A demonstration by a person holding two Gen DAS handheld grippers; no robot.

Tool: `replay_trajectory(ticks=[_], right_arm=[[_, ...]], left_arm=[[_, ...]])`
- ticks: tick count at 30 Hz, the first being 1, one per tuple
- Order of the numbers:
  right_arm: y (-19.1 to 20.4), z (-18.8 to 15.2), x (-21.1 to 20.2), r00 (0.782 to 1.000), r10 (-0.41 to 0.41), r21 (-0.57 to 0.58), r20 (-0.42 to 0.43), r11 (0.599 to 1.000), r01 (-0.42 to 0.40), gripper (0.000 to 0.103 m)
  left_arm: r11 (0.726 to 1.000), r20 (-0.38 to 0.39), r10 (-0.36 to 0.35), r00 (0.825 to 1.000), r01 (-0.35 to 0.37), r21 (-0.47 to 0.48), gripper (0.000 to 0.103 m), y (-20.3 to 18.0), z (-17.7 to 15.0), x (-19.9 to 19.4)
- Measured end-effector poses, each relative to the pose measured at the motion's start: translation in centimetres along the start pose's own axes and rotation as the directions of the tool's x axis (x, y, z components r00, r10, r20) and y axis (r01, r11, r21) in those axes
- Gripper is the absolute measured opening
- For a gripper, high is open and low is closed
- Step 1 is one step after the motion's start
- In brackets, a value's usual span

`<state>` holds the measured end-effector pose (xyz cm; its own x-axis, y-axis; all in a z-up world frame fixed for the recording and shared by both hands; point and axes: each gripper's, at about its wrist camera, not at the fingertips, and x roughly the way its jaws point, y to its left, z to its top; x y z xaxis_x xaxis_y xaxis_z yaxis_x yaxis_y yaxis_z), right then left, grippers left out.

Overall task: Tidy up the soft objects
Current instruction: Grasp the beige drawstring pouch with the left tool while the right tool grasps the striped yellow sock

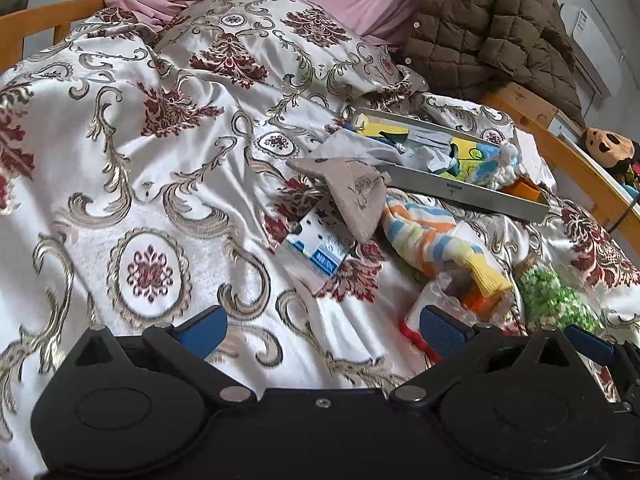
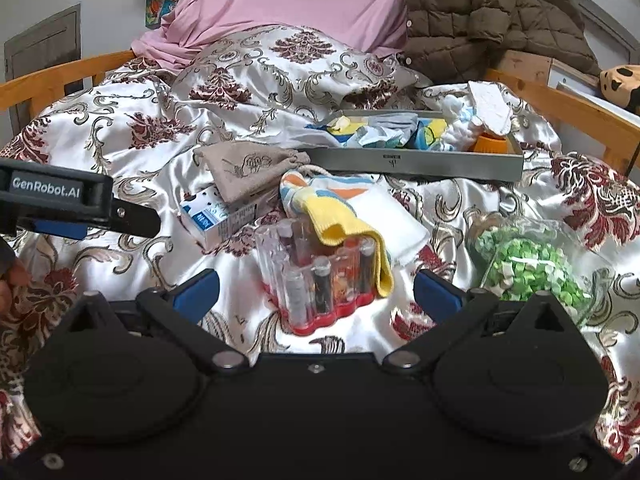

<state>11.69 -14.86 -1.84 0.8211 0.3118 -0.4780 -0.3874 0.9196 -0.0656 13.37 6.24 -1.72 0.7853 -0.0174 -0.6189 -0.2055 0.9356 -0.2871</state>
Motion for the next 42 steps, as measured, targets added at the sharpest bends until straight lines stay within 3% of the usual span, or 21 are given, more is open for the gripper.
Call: replay_trajectory(ticks=[7, 15, 21, 28, 30, 37, 42], right_arm=[[-0.4, 1.7, 2.4, 0.997, -0.031, -0.008, 0.072, 0.999, 0.032, 0.102], [-1.0, 4.2, 7.4, 0.992, -0.055, -0.034, 0.111, 0.998, 0.059, 0.101], [-0.5, 5.4, 10.8, 0.996, -0.024, -0.075, 0.091, 0.997, 0.031, 0.080], [0.5, 6.2, 13.2, 0.999, -0.019, -0.106, 0.029, 0.994, 0.022, 0.051], [0.7, 6.5, 13.6, 1.000, -0.022, -0.112, 0.014, 0.993, 0.024, 0.051], [1.3, 7.5, 14.5, 0.997, -0.019, -0.104, -0.071, 0.995, 0.011, 0.030], [1.7, 7.6, 14.7, 0.995, -0.022, -0.104, -0.101, 0.994, 0.012, 0.023]], left_arm=[[0.995, 0.111, -0.008, 0.994, -0.003, 0.096, 0.102, -0.3, 2.5, 1.9], [0.996, 0.185, -0.027, 0.982, 0.011, 0.088, 0.102, 0.5, 4.9, 4.8], [0.991, 0.230, -0.070, 0.971, 0.042, 0.126, 0.102, 0.3, 6.5, 7.3], [0.979, 0.212, -0.154, 0.965, 0.120, 0.165, 0.099, 0.1, 7.5, 9.1], [0.975, 0.196, -0.171, 0.966, 0.137, 0.176, 0.096, 0.0, 7.7, 9.5], [0.964, 0.110, -0.228, 0.967, 0.209, 0.164, 0.078, 0.7, 8.5, 10.5], [0.962, 0.055, -0.230, 0.972, 0.219, 0.161, 0.066, 0.8, 8.4, 11.1]])
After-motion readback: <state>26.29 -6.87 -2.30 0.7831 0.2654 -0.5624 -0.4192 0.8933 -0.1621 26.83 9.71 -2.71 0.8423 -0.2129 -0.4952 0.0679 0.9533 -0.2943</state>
